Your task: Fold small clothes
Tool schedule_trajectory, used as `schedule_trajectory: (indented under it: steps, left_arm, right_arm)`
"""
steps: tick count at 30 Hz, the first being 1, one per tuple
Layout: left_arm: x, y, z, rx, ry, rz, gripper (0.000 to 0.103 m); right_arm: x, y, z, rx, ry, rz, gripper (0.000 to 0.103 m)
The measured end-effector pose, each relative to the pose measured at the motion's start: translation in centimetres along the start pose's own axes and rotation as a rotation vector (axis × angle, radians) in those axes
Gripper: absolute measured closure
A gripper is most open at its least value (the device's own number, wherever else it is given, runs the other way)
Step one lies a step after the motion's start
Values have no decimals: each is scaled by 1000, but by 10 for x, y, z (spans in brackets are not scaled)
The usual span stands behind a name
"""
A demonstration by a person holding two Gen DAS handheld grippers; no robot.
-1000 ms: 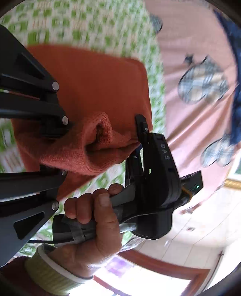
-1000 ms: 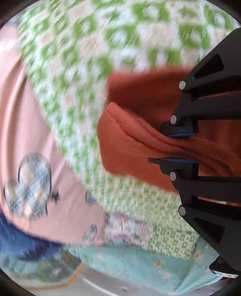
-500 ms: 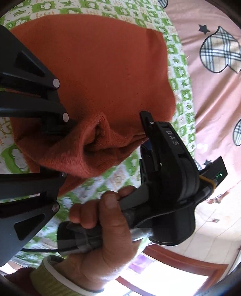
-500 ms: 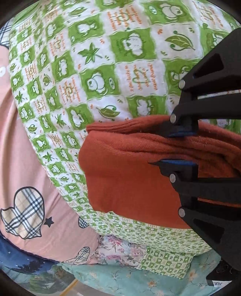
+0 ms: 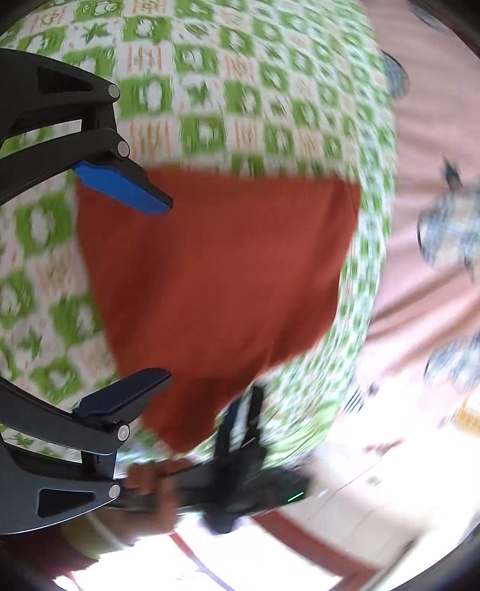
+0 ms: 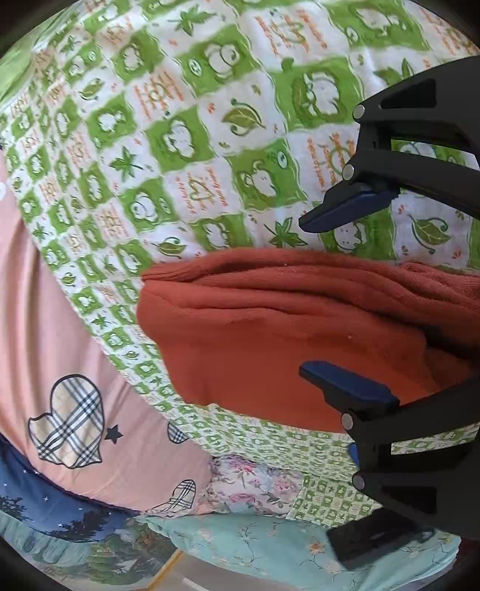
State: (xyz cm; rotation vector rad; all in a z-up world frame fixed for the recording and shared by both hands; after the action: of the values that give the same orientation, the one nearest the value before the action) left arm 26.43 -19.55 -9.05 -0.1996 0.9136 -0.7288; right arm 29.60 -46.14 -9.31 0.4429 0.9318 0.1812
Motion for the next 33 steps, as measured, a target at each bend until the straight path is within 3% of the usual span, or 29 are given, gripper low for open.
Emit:
schedule_trajectory:
  steps: [2,6,10,11,12,13,14,16,18,24,33]
  left_arm:
    - [2,30,10,-88,10,7,17]
    - [27,66,25,-208,56,-79,17]
    - [59,84,30,-269,111,-142,18]
    - [62,82,33,-257,98,-147,18]
    - [64,78,36,-239,91,-154,27]
    - [68,76,37,-224,99,-160,43]
    - [74,76,35,-218,120,-136,47]
    - [76,72,32,-206,118,-130,66]
    - [68,68,35,-198,104,-155,73]
    - [-13,57,20,-158,21,-166,77]
    - [-154,134,-32,-229,-87,-4,77]
  right_arm:
    - [6,1,2,4,5,3,30]
    - [18,3,6,12,28,20,30]
    - [31,7,5,11,67,46,31]
    - [33,8,6,1,67,45,38]
    - [35,11,5,-13,72,45,49]
    - [38,13,2,-12,89,51,63]
    - [41,13,1,-2,100,62,68]
    - [39,18,-1,7,87,71,72]
    - [31,26,-3,12,68,84,74]
    - [27,100,-35,-71,91,199,75]
    - [88,221,-98,-186,211,373,75]
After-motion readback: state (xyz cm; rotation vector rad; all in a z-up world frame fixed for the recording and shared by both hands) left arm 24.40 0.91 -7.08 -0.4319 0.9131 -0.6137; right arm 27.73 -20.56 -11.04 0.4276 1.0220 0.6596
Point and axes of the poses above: each gripper's, at about its wrist camera, not at the fingertips, and x roughly the way its jaws point, y to its left, z to its top, the point moved 8 cm from there along x, roughly the way its jaws point, and after that the axes turned 7 degrees about -z, right-handed, at the moved point
